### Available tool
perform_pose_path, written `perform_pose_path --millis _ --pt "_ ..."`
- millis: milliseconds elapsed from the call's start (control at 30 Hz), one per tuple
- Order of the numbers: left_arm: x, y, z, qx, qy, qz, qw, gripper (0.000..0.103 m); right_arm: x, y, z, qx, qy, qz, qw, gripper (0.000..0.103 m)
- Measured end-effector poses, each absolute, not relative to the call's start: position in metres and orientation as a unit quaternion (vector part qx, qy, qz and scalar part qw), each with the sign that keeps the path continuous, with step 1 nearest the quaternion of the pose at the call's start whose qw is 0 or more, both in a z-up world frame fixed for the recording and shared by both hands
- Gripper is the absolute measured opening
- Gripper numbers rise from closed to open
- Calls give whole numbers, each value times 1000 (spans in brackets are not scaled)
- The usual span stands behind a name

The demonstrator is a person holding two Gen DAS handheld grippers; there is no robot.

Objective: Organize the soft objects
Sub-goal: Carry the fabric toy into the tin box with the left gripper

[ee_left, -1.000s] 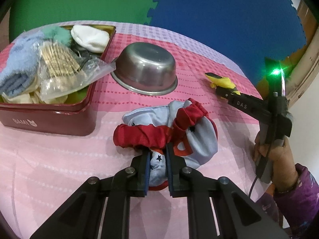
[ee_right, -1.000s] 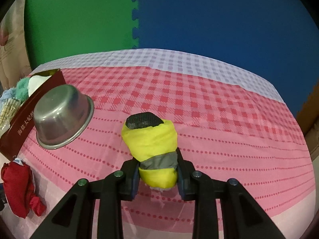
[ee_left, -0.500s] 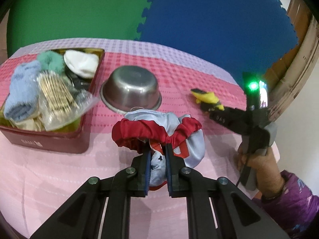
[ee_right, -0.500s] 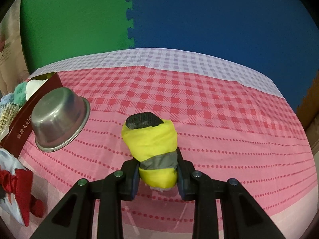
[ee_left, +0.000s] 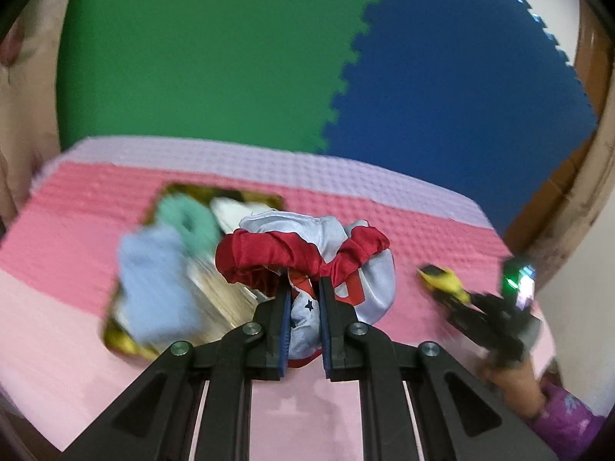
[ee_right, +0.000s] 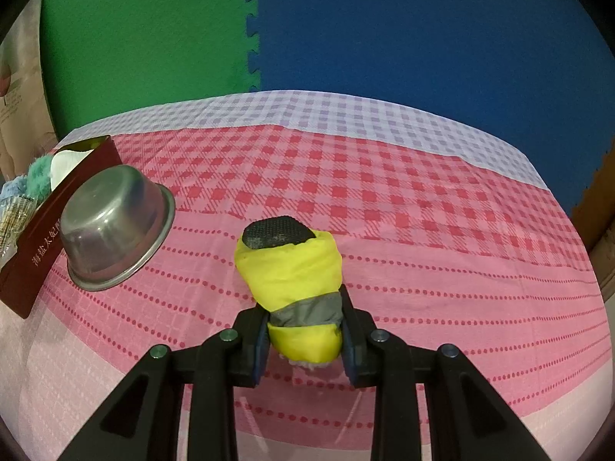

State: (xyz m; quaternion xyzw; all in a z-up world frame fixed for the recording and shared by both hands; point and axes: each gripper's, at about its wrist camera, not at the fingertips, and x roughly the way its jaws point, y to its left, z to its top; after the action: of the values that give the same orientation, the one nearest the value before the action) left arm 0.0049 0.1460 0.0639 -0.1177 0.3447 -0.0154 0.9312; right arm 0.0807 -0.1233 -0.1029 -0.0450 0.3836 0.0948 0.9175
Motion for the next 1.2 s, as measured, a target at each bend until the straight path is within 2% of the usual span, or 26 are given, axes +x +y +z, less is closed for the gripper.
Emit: perform_pose_path --millis 133,367,800,900,933,967,1033,1200 --pt "36 177 66 -105 347 11 932 11 82 -123 -104 -46 387 96 916 30" --pt "85 204 33 -79 385 32 919 11 84 -124 -105 -47 393 97 913 30" --pt "112 216 -3 -69 414 52 906 13 85 -123 -106 -49 396 96 912 30" --pt "114 213 -3 -43 415 59 907 20 85 -123 -106 -49 396 96 912 30" --pt "113 210 0 -28 414 69 907 31 85 -123 -106 -50 396 96 912 30" --pt "110 208 3 -17 408 79 909 37 85 -123 -106 -50 396 96 912 30" --pt "101 206 13 -2 388 99 916 62 85 -123 -106 -49 396 97 912 30" --pt "63 200 50 7 330 114 937 80 85 -123 -106 -51 396 95 912 30"
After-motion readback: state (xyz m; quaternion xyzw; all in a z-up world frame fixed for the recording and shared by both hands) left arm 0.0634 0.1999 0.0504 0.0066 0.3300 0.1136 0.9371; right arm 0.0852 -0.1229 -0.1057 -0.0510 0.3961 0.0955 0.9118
